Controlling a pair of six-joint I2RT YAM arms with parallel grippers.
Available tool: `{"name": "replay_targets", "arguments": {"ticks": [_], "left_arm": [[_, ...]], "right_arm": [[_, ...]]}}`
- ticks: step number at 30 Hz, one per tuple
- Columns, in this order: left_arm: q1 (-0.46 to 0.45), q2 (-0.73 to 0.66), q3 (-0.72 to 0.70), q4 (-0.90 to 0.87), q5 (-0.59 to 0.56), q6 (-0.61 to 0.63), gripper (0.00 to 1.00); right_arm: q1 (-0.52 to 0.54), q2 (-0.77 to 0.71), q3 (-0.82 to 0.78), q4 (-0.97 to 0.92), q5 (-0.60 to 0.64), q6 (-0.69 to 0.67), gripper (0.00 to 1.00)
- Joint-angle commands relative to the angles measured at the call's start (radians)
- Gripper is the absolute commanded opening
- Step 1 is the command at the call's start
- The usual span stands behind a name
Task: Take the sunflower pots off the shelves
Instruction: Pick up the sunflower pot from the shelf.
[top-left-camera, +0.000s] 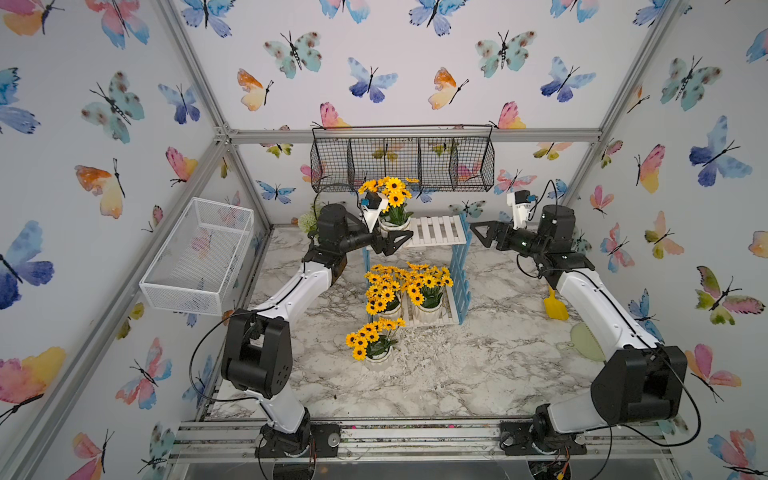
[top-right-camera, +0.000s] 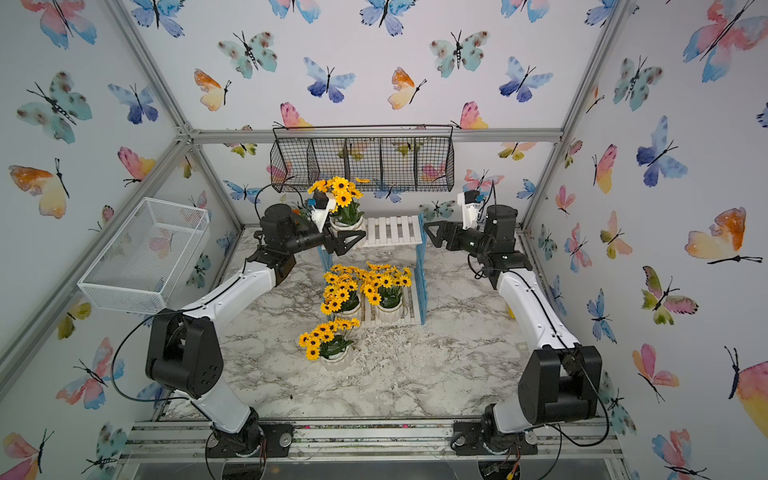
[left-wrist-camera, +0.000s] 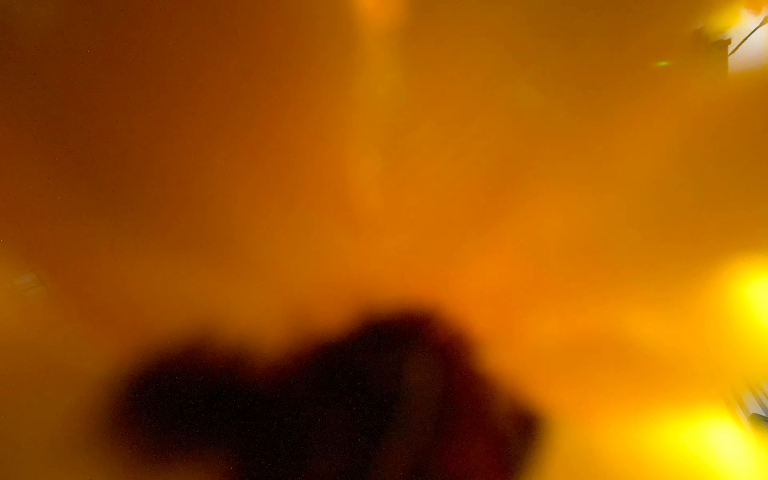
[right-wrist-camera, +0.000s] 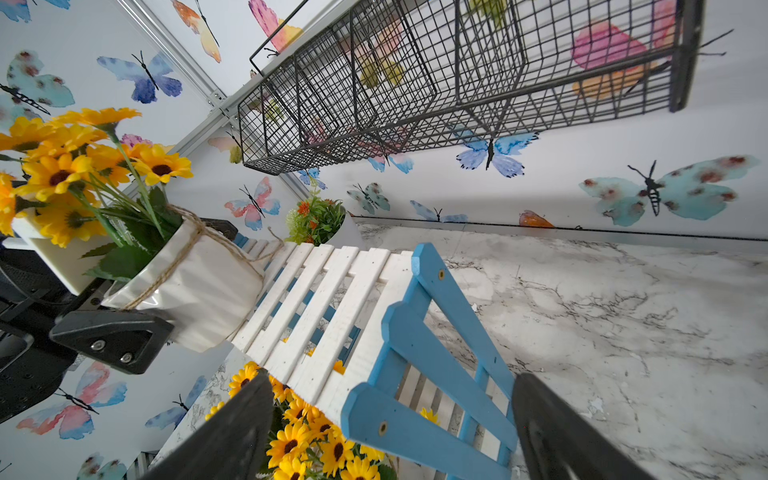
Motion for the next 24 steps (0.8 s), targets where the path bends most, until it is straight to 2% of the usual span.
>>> {"name": "replay_targets", "arguments": {"ticks": [1, 24], "left_arm": [[-0.001, -0.012, -0.003, 0.06, -0.015, -0.032, 0.0], [0.002, -0.079, 0.015, 0.051, -0.003, -0.017, 0.0]], "right_arm": [[-0.004, -0.002, -0.011, 0.0, -0.016, -0.018, 0.92], [-0.005, -0.02, -0.019, 0.001, -0.014, -0.016, 0.92]]}}
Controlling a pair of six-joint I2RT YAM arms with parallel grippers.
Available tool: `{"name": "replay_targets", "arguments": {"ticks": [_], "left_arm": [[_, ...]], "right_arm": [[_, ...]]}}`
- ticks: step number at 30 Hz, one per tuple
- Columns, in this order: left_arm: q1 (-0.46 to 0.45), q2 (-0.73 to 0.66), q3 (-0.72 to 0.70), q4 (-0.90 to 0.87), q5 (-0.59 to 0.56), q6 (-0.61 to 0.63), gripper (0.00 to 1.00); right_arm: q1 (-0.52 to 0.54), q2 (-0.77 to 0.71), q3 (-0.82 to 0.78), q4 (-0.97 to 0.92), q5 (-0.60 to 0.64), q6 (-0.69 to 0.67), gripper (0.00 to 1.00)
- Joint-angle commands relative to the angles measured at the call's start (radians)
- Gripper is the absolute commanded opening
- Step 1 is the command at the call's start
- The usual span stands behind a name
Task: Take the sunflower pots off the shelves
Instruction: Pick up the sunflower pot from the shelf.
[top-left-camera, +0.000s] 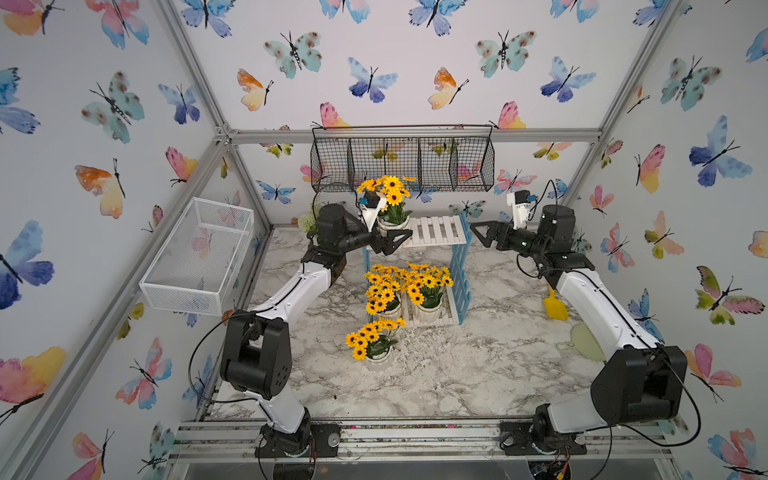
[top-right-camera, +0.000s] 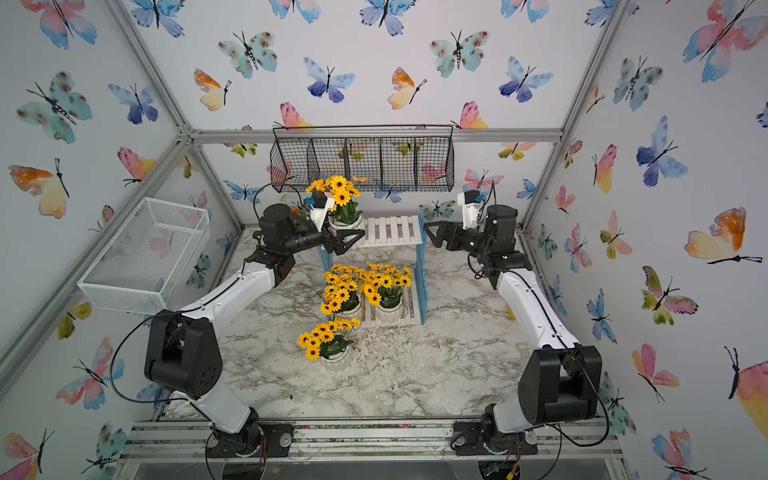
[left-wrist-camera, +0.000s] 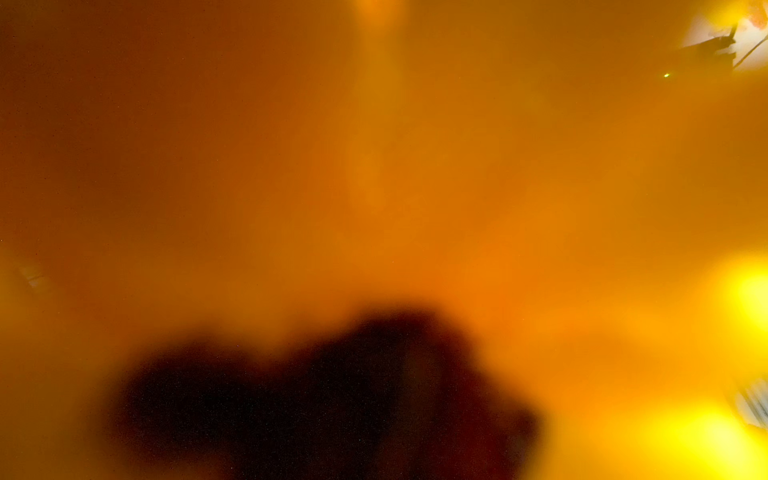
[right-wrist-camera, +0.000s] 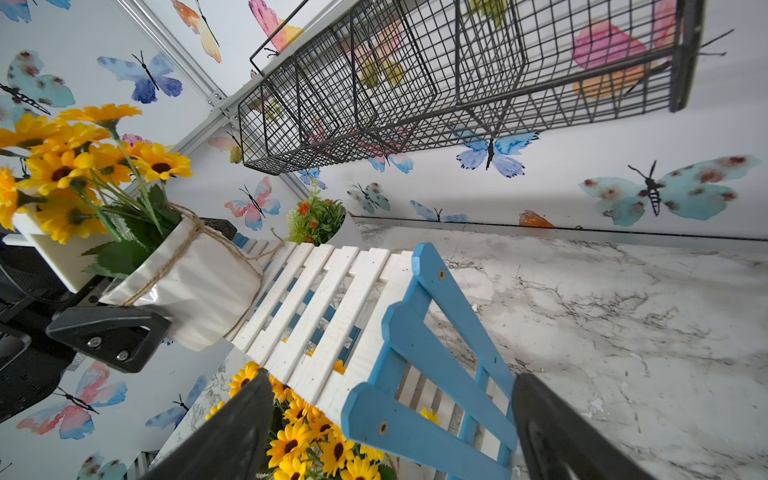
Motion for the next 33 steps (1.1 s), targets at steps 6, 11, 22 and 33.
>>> {"name": "replay_targets", "arguments": {"ticks": [6, 11, 22, 33], "left_arm": [[0.001, -0.078, 0.017, 0.06, 0.002, 0.003, 0.0], [0.001, -0.099, 0.025, 0.047, 0.015, 0.006, 0.0], [-0.027, -0.17, 0.012, -0.024, 0.038, 0.039, 0.0], [-0.143, -0.292, -0.084, -0.086, -0.008, 0.078, 0.0]], "right_arm": [[-0.005, -0.028, -0.027, 0.001, -0.011, -0.016, 0.92], [-0.005, -0.032, -0.027, -0.001, -0.008, -0.019, 0.92], [-0.005, -0.056, -0.039, -0.005, -0.001, -0.019, 0.92], [-0.004, -0.109, -0.057, -0.037, 0.043, -0.007, 0.93]]}}
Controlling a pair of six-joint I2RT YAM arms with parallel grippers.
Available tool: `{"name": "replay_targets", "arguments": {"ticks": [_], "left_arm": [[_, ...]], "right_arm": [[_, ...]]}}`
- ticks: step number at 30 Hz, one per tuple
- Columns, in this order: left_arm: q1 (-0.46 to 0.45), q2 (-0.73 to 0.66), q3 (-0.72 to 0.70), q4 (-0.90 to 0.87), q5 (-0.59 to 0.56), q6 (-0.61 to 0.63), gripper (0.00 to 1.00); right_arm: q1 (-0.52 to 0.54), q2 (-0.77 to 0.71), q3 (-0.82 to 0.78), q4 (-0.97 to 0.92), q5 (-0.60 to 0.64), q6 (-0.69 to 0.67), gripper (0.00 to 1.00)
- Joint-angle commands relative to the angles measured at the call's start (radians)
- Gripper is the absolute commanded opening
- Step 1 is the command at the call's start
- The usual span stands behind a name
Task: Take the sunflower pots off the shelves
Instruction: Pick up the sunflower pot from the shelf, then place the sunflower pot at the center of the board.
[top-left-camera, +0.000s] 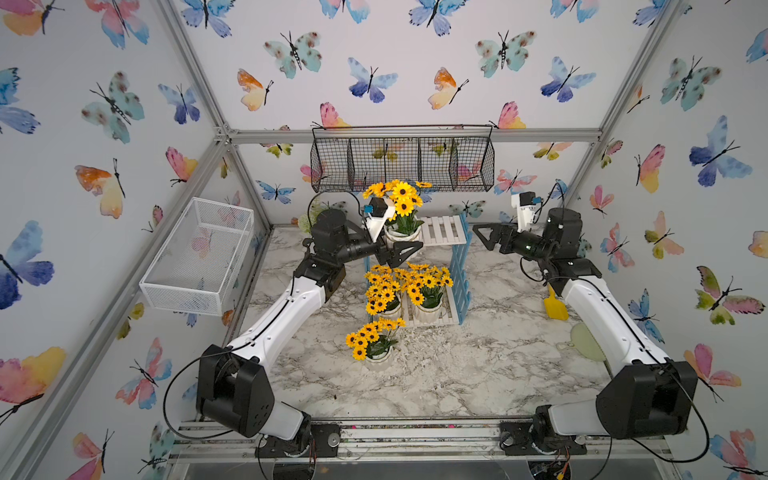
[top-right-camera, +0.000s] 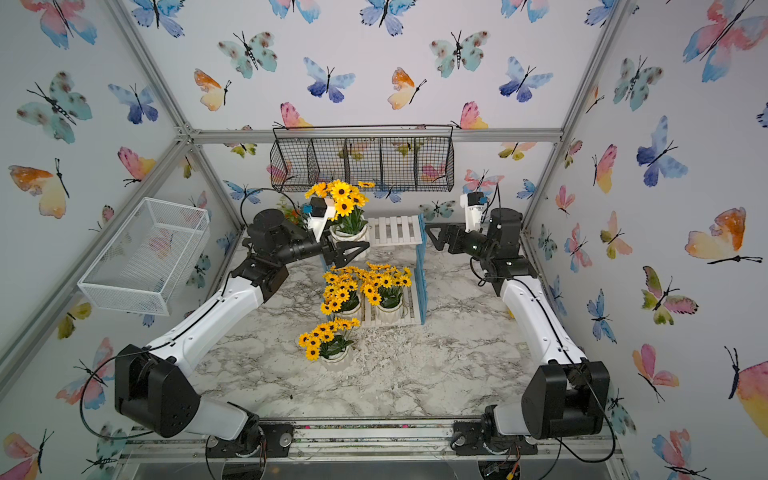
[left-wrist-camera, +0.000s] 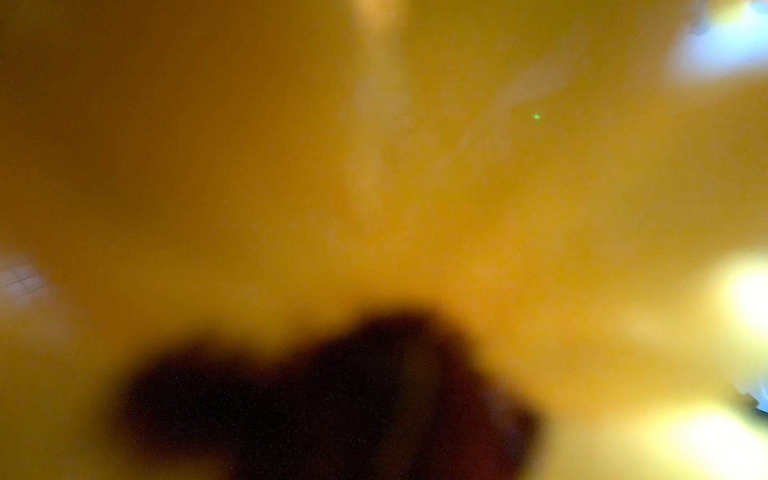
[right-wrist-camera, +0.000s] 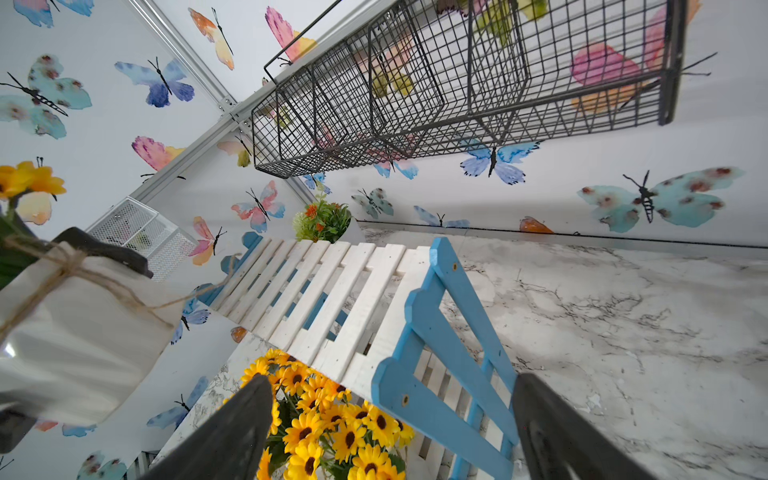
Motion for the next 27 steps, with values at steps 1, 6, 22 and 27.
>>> {"name": "replay_targets", "arguments": {"ticks": [1, 6, 22, 27], "left_arm": [[-0.037, -0.07, -0.017, 0.029, -0.018, 0.023, 0.0], [-0.118, -0.114, -0.084, 0.025, -0.065, 0.024, 0.0], [-0.384, -0.094, -0.287, 0.162, -0.145, -0.027, 0.0], [-0.425, -0.043, -0.323, 0.254, -0.169, -0.053, 0.0]], "right_arm": [[-0.004, -0.034, -0.024, -0.03, 0.036, -0.006, 0.93], [-0.005, -0.08, -0.048, -0.053, 0.097, 0.004, 0.93], [-0.019, -0.248, -0.169, -0.133, 0.365, 0.065, 0.98], [-0.022, -0.331, -0.2, -0.169, 0.459, 0.097, 0.98]]}}
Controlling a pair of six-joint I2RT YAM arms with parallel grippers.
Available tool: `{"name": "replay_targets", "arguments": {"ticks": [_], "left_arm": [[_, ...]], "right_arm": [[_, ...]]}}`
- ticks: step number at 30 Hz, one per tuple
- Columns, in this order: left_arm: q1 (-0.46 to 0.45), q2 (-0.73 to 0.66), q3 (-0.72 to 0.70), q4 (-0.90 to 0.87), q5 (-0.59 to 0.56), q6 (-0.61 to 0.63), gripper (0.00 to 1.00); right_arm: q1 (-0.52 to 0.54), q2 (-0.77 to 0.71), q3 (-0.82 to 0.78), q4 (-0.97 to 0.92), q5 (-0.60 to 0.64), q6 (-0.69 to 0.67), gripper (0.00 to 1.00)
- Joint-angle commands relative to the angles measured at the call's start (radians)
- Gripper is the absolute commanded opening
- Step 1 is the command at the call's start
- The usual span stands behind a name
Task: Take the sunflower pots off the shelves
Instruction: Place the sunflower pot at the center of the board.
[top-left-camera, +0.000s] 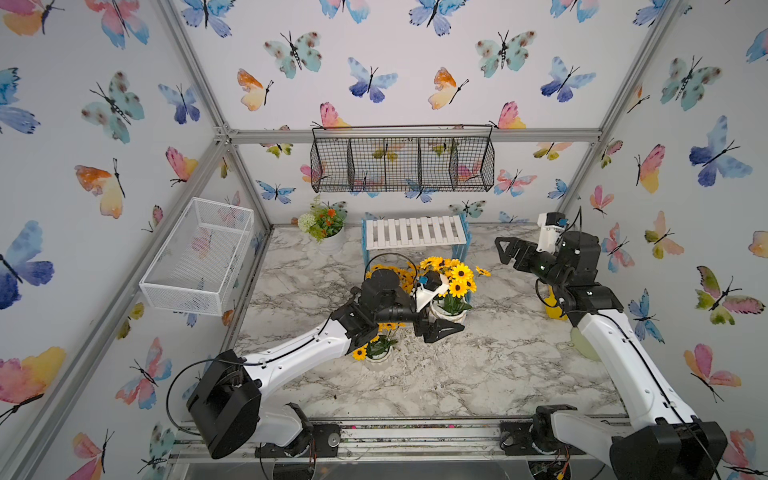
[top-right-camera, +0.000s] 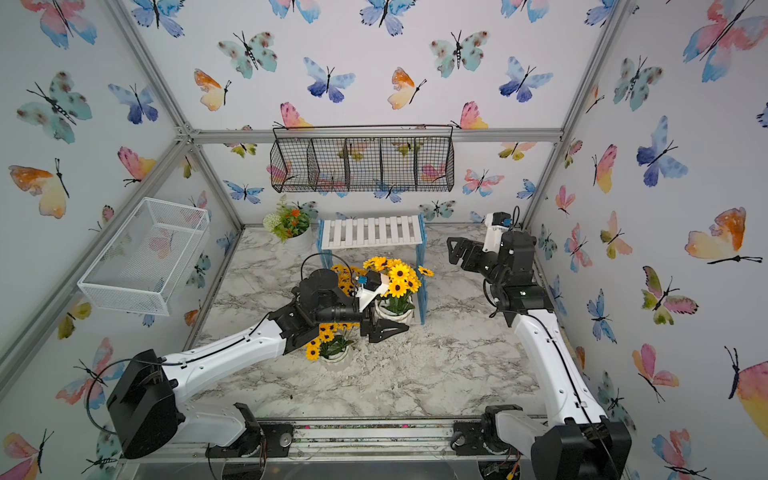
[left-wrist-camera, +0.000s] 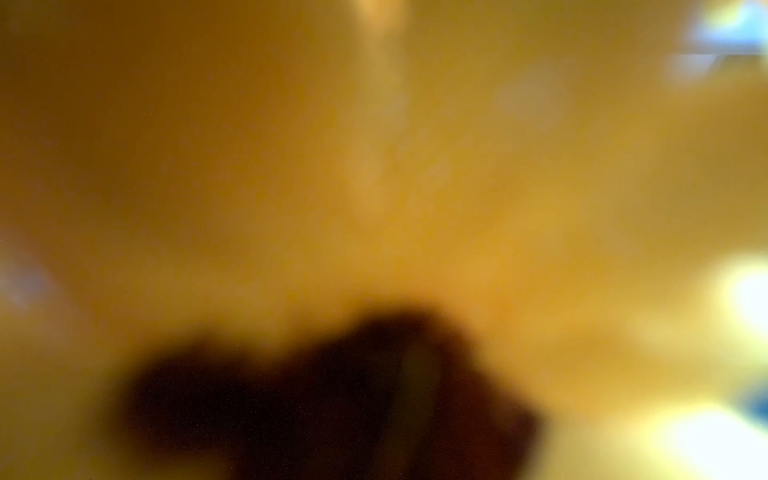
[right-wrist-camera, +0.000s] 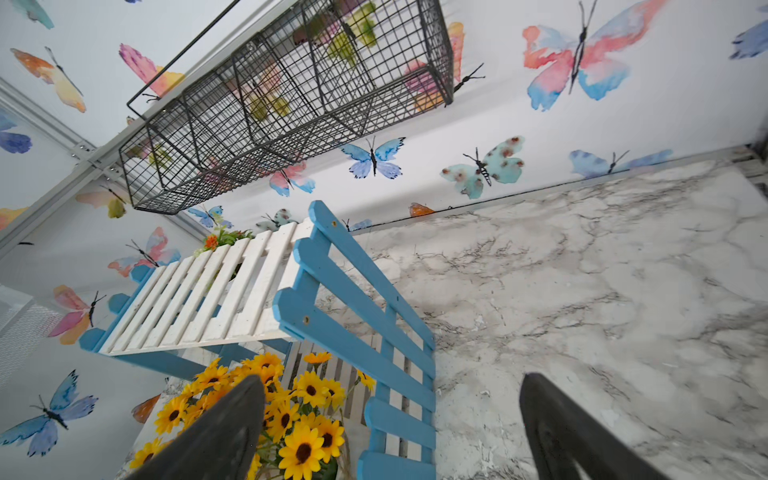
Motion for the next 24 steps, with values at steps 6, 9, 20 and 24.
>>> {"name": "replay_targets", "arguments": {"ticks": [6, 9, 20, 24], "left_arm": [[-0.058, 0.116, -0.053, 0.375, -0.084, -0.105, 0.0], [-0.093, 0.16, -0.046, 0.393, -0.119, -0.097, 0.0], [-0.195, 0.253, -0.095, 0.476, -0.273, -0.054, 0.0], [-0.198, 0.327, -0.111, 0.57, -0.284, -0.091, 0.0]], "right_arm": [[-0.008, -0.128, -0.06, -0.074, 0.173, 0.038, 0.98], [-0.01, -0.152, -0.078, -0.076, 0.185, 0.045, 0.98], [-0.01, -0.205, -0.137, -0.074, 0.188, 0.048, 0.98], [-0.01, -0.224, -0.155, -0.072, 0.191, 0.05, 0.98]]}}
